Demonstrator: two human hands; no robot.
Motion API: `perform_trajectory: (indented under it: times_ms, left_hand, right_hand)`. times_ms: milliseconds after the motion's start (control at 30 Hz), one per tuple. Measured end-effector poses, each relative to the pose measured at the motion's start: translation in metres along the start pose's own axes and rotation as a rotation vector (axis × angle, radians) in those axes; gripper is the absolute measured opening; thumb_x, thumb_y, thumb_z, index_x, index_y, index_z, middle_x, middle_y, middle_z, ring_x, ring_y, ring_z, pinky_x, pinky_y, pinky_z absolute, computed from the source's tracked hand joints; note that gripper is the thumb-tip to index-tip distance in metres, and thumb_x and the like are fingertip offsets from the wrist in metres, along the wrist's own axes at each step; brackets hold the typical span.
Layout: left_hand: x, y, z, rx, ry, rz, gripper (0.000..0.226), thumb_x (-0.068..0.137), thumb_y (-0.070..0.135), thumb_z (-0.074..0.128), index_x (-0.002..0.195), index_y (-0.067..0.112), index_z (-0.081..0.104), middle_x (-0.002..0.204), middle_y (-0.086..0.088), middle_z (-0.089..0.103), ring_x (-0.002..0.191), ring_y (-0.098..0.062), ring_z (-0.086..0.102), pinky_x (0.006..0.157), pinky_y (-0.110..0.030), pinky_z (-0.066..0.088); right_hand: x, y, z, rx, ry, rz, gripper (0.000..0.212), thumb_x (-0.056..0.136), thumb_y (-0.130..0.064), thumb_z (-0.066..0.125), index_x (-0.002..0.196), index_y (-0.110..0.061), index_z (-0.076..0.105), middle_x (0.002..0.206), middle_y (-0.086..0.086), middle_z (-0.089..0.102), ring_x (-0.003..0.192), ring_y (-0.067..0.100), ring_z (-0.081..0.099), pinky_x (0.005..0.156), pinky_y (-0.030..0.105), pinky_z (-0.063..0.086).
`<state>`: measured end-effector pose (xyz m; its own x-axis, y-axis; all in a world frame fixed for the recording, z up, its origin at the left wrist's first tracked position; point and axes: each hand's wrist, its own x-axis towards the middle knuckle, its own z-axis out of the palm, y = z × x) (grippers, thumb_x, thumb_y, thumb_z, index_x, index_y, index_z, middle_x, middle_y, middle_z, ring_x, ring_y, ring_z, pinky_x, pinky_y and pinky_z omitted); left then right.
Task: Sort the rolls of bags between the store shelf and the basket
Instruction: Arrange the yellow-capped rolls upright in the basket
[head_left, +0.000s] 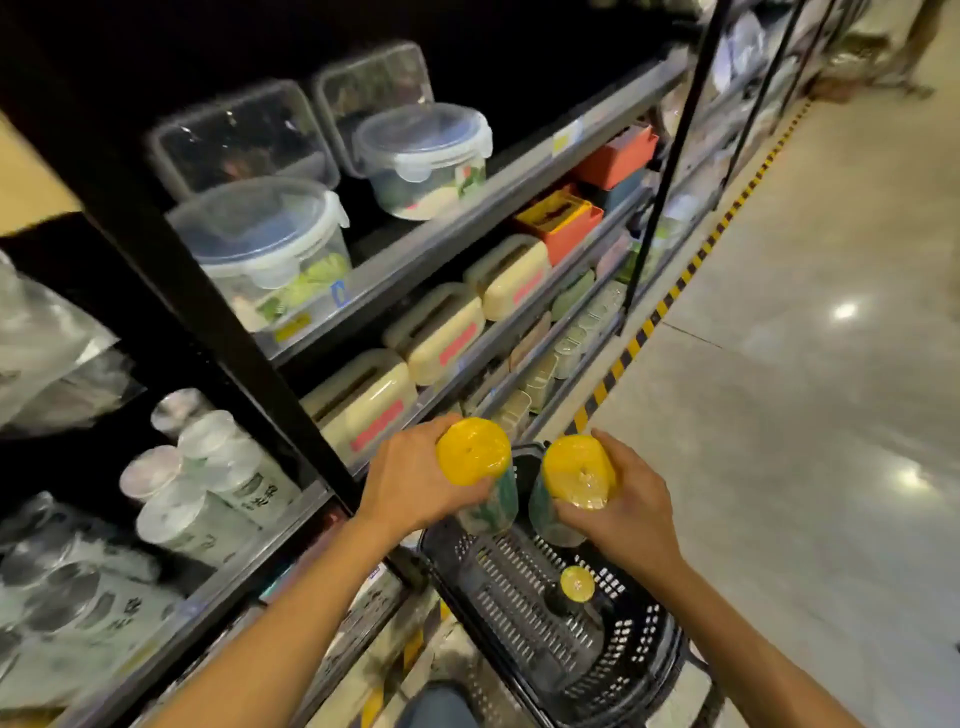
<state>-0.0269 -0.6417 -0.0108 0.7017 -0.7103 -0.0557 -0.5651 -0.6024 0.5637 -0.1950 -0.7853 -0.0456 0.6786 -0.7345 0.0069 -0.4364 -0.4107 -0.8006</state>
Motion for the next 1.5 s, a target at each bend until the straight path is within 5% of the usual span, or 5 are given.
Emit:
perform_trajectory:
  times_ms: [433, 567, 767, 1300, 1500]
  left_hand:
    - [-0.22, -0.081, -0.122, 0.017, 0.434, -0.41, 0.083, 0.055, 0.06, 0.079, 0.128, 0.029, 0.055, 0.113, 0.006, 0.065, 0.098, -0.013, 0.061, 0.079, -0.026, 0.05]
    - [-0.29, -0.114, -0.152, 0.016, 0.572, -0.519, 0.094, 0.041, 0.076, 0.055, 0.123, 0.03, 0.059, 0.096, 0.01, 0.063, 0.081, -0.005, 0.055, 0.062, -0.011, 0.038]
    - [-0.389, -0.18, -0.194, 0.043, 0.643, -0.652, 0.104, 0.04, 0.08, 0.055, 0.129, 0.027, 0.056, 0.114, 0.0, 0.068, 0.1, -0.018, 0.064, 0.085, -0.037, 0.052]
    - [-0.501, -0.347, -0.251, -0.137, 0.76, -0.709, 0.086, 0.049, 0.042, 0.09, 0.126, 0.018, 0.058, 0.12, -0.002, 0.063, 0.109, -0.02, 0.059, 0.089, -0.033, 0.049]
    - [-0.489, -0.393, -0.244, -0.231, 0.845, -0.786, 0.09, 0.045, 0.051, 0.081, 0.127, 0.022, 0.057, 0.118, -0.001, 0.065, 0.106, -0.018, 0.061, 0.087, -0.035, 0.051]
  right_hand:
    - [-0.067, -0.146, 0.075, -0.04, -0.445, -0.434, 0.088, 0.057, -0.049, 0.084, 0.135, -0.025, 0.049, 0.12, 0.006, 0.061, 0.109, 0.027, 0.056, 0.086, 0.042, 0.049]
    - [-0.109, -0.193, 0.12, -0.016, -0.549, -0.519, 0.088, 0.057, -0.05, 0.084, 0.134, -0.023, 0.05, 0.123, 0.006, 0.061, 0.109, 0.025, 0.057, 0.088, 0.039, 0.048]
    - [-0.185, -0.257, 0.188, -0.011, -0.622, -0.628, 0.093, 0.055, -0.057, 0.084, 0.134, -0.02, 0.051, 0.123, 0.006, 0.061, 0.108, 0.024, 0.058, 0.085, 0.036, 0.047]
    - [-0.307, -0.389, 0.346, 0.116, -0.663, -0.615, 0.076, 0.064, -0.036, 0.085, 0.13, -0.019, 0.052, 0.117, 0.003, 0.061, 0.092, 0.01, 0.048, 0.072, 0.015, 0.032]
    - [-0.314, -0.4, 0.412, 0.127, -0.686, -0.665, 0.088, 0.059, -0.039, 0.087, 0.136, -0.018, 0.048, 0.127, 0.001, 0.058, 0.115, 0.018, 0.054, 0.088, 0.023, 0.038]
